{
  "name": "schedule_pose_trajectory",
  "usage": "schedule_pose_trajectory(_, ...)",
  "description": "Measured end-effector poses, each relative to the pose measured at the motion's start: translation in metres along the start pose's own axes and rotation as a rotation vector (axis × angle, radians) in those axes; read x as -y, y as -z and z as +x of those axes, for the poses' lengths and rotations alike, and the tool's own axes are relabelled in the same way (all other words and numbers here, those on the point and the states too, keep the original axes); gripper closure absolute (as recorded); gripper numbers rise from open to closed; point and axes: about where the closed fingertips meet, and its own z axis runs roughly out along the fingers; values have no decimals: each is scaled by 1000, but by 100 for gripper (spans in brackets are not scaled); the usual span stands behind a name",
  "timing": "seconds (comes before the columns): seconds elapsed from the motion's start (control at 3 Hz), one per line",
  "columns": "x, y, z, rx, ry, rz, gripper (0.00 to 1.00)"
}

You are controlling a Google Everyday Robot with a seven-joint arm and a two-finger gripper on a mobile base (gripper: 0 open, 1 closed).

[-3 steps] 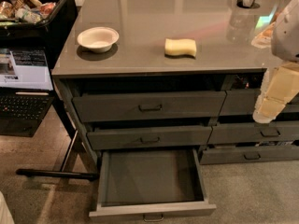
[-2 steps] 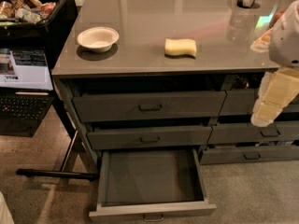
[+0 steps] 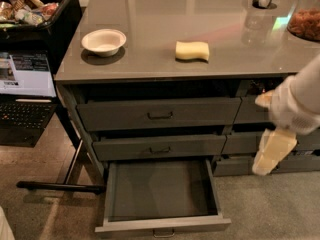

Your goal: Close bottom drawer

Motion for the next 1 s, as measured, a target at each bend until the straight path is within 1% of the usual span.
schedule_pose_trajectory(0.33, -29, -88, 32, 77, -29, -74, 0)
schedule_pose_trajectory(0.67, -61, -182, 50, 206, -34, -157, 0)
schedule_pose_trajectory(1.0, -71, -221, 58, 239, -34, -212, 0)
